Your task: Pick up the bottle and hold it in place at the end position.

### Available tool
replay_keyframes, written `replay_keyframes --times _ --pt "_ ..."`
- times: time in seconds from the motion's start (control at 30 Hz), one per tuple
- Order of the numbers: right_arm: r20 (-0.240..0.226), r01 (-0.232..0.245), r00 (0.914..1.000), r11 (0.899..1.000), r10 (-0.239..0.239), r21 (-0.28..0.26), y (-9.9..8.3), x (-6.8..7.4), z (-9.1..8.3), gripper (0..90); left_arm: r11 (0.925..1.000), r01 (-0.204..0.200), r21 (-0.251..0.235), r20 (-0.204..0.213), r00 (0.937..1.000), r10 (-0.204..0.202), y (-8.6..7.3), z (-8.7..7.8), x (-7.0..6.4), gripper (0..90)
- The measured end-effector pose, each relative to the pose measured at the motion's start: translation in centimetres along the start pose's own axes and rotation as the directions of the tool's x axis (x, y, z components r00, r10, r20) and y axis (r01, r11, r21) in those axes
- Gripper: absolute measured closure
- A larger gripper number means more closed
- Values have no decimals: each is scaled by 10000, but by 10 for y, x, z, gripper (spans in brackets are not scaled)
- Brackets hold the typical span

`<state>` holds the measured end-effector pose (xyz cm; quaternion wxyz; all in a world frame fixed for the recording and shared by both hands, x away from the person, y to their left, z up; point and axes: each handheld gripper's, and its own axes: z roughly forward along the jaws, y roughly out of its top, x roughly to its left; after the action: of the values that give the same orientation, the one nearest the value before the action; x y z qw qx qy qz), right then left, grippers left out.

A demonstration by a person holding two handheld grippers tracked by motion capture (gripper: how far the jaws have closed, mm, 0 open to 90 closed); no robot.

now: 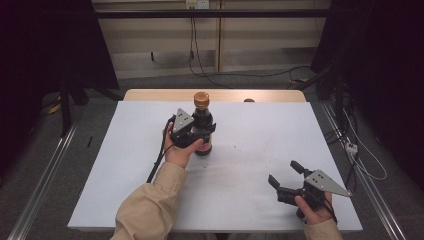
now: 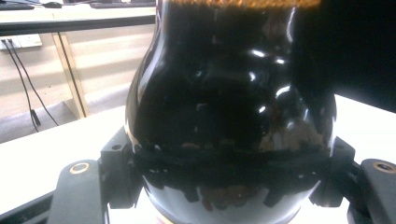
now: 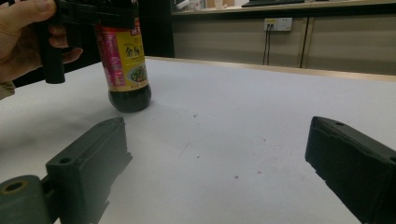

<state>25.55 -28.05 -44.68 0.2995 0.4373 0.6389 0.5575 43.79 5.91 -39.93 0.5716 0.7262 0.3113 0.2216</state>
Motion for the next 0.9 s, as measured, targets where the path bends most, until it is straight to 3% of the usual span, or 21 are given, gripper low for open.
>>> replay_keyframes --times 0.07,0.2,0.9 --pt "-24 6 10000 10000 -6 23 0 0 0 54 10000 37 -2 46 10000 -37 1 3 -1 278" --pt "0 -50 10000 10000 50 -42 0 -1 -1 54 9997 -258 -44 13 9997 259 5 9 -4 278" --pt "-3 -97 10000 10000 97 -18 0 -2 -1 55 9995 -308 -88 39 9995 309 3 18 -13 277"
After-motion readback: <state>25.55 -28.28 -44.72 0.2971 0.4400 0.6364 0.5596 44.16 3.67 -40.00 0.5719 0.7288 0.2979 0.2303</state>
